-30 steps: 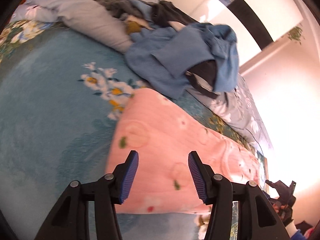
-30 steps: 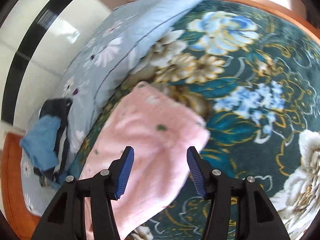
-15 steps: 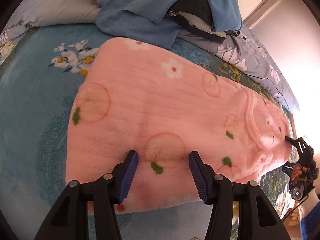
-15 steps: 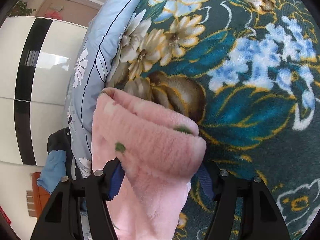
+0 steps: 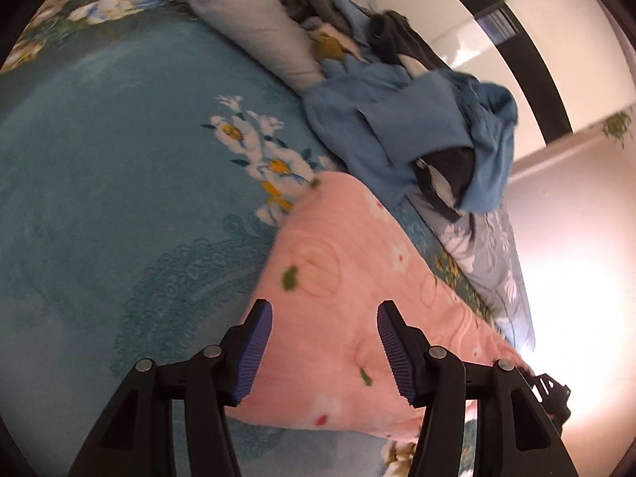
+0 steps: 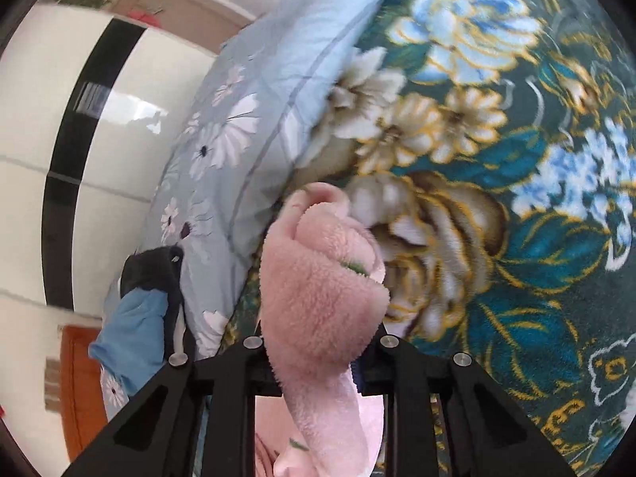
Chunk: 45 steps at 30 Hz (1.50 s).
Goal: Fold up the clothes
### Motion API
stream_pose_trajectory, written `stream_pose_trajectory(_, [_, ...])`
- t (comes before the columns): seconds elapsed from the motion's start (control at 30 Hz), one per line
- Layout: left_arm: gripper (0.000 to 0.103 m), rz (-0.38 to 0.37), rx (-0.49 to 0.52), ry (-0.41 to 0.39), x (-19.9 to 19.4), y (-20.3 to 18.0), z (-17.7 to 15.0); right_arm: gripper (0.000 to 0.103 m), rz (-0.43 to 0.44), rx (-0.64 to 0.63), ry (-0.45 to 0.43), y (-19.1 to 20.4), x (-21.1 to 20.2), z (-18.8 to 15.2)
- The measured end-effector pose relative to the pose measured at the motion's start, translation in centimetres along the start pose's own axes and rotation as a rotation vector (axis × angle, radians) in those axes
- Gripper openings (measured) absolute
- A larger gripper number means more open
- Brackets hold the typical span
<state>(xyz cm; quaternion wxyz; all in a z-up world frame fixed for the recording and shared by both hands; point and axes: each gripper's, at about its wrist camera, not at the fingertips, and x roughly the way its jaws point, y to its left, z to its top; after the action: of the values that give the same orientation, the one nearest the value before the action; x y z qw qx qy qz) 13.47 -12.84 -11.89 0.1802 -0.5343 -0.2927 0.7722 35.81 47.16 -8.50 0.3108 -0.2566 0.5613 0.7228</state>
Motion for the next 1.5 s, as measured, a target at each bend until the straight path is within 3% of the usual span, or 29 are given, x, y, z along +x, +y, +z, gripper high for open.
stream_pose_trajectory(0.2, [0.059, -0.037, -0.181, -0.096, -2.9, 4.2, 1.3, 0.024, 0.128, -0.349, 0.037, 12.7, -3.3, -4.9])
stream_pose_trajectory(0.4, [0.059, -0.038, -0.215, -0.125, -4.6, 5.5, 1.6, 0.024, 0.193, -0.757, 0.106, 24.1, -3.7, -17.1])
stream_pose_trajectory(0.5, [0.059, -0.052, -0.241, -0.125, -5.0, 6.1, 1.6, 0.024, 0.161, -0.946, 0.141, 26.1, -2.0, -24.5])
stream_pose_trajectory(0.7, [0.060, -0.070, -0.277, -0.120, -5.4, 7.0, 1.5, 0.024, 0.043, -1.223, 0.292, 24.8, 3.6, -37.2])
stream_pose_trajectory(0.83, [0.061, -0.093, -0.307, -0.119, -5.4, 7.5, 1.5, 0.026, -0.056, -1.432, 0.303, 22.9, 5.2, -42.9])
stream_pose_trajectory(0.97, [0.062, -0.103, -0.303, -0.097, -4.8, 7.3, 1.4, 0.029, -0.140, -1.584, 0.280, 21.8, 5.9, -45.6])
stream_pose_trajectory(1.03, [0.062, -0.104, -0.289, -0.085, -4.5, 6.9, 1.4, 0.034, -0.145, -1.652, 0.279, 21.1, 5.7, -46.5])
stream_pose_trajectory(1.07, [0.062, -0.104, -0.284, -0.080, -4.4, 6.7, 1.3, 0.043, -0.136, -1.668, 0.290, 20.9, 5.5, -46.7])
stream_pose_trajectory(1.1, [0.062, -0.103, -0.280, -0.076, -4.3, 6.6, 1.3, 0.054, -0.112, -1.677, 0.307, 20.9, 5.2, -46.7])
stream_pose_trajectory(1.27, [0.062, -0.112, -0.285, -0.073, -4.4, 6.6, 1.3, 0.055, 0.082, -1.766, 0.387, 21.2, 2.5, -47.6])
stream_pose_trajectory(1.4, [0.062, -0.135, -0.237, -0.071, -4.6, 5.4, 1.4, 0.056, 0.190, -1.663, 0.430, 22.3, 0.8, -43.8])
stream_pose_trajectory(1.5, [0.062, -0.183, -0.132, -0.034, -4.5, 2.7, 1.6, 0.062, 0.131, -1.518, 0.363, 22.3, 1.0, -38.2])
